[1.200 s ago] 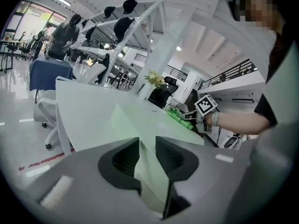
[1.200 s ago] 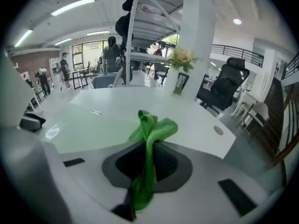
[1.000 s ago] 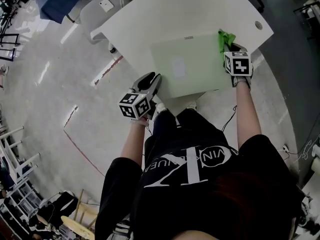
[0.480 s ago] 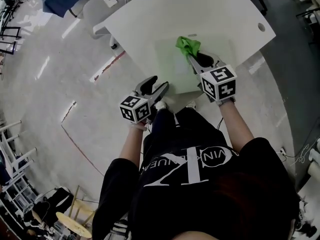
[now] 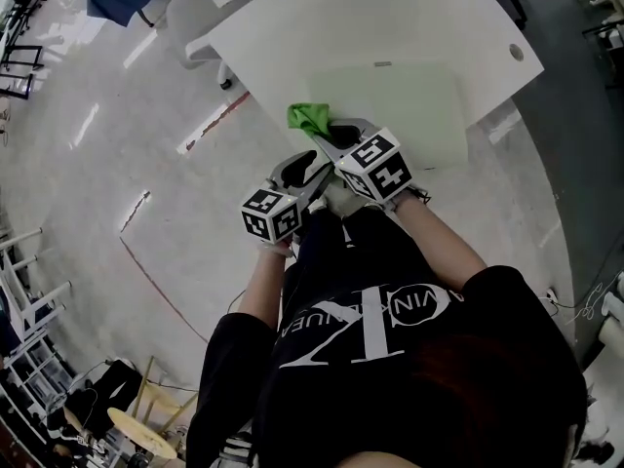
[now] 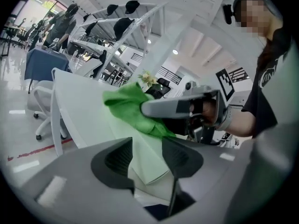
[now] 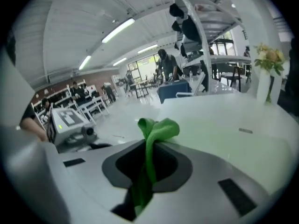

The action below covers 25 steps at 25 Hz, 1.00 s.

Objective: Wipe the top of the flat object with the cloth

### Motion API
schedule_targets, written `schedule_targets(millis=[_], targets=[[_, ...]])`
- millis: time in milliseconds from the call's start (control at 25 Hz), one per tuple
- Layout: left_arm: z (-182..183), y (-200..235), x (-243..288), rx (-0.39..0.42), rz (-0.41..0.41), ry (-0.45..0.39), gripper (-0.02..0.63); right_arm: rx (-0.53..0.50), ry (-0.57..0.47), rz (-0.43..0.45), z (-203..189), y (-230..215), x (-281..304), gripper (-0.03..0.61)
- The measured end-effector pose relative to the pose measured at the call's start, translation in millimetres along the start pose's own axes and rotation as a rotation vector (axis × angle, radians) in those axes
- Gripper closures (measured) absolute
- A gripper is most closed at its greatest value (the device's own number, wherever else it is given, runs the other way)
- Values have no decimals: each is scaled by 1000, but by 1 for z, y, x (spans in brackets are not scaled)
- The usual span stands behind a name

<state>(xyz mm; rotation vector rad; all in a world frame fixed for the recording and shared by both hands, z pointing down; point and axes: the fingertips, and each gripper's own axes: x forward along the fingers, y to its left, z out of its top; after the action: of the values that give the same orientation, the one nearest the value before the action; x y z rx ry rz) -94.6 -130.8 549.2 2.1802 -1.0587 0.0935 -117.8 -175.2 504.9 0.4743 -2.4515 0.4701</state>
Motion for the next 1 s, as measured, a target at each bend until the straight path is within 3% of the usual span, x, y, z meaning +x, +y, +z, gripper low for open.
schedule_targets(millis=[160,360,840,1000], targets=[[-1,-1,-2,-2,-7,-6,439,-101,58,-43,-11,-1,9,545],[-1,1,-2,-6,-8,-5,440,-20,-17,-47,-4,-15,-9,545],[-1,0,-1,-30,10,6,445,97,-35,-216,-36,-83,-68,545],[-2,0,-1,-31,19,11,446,120,-24,-315,-56,-115,-100,544]])
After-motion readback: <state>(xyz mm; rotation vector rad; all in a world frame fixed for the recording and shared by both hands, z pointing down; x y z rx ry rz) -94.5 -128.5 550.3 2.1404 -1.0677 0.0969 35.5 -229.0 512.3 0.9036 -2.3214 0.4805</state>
